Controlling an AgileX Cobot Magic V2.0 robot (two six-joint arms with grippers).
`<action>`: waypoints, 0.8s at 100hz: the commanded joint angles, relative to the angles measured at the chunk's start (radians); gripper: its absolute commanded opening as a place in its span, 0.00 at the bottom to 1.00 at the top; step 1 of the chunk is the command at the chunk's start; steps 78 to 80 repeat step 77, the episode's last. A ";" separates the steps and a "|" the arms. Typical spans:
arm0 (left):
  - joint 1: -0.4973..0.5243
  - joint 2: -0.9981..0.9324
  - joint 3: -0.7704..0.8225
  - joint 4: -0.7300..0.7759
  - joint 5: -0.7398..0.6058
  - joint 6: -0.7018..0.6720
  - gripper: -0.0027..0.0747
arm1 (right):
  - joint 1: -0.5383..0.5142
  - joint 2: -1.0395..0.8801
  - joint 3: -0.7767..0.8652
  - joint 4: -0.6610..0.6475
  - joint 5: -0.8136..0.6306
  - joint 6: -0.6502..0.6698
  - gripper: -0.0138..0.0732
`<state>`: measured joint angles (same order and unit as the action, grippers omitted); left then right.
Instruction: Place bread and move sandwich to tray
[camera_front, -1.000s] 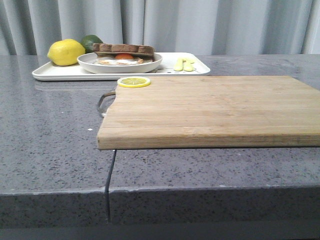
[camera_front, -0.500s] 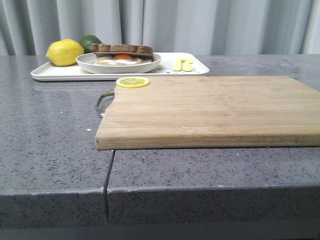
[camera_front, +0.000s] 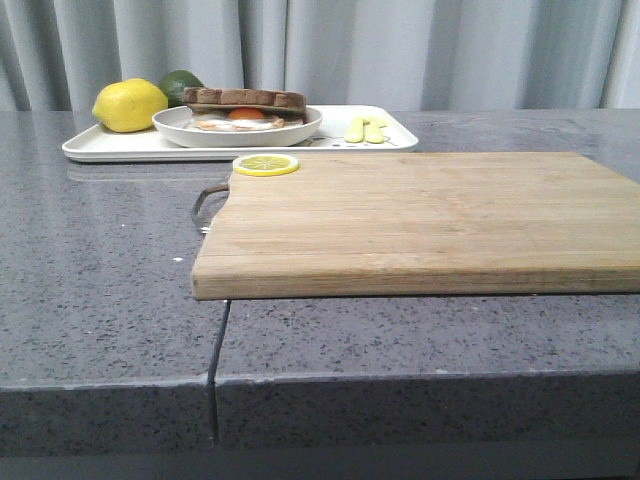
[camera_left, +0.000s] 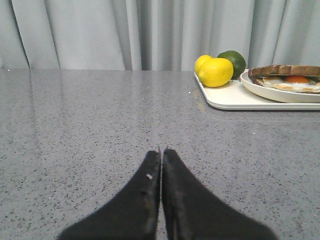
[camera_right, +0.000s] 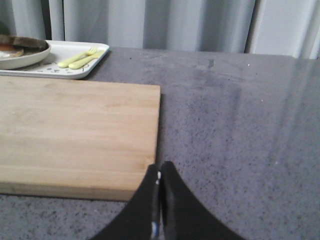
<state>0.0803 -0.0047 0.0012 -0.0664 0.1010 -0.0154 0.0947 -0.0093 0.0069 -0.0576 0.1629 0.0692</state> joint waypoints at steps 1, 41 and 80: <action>0.000 -0.031 0.016 -0.007 -0.079 -0.001 0.01 | -0.006 -0.021 0.004 -0.011 -0.100 0.021 0.08; 0.000 -0.031 0.016 -0.007 -0.079 -0.001 0.01 | -0.007 -0.021 0.021 -0.009 -0.096 0.051 0.08; 0.000 -0.031 0.016 -0.007 -0.079 -0.001 0.01 | -0.007 -0.021 0.021 -0.009 -0.096 0.051 0.08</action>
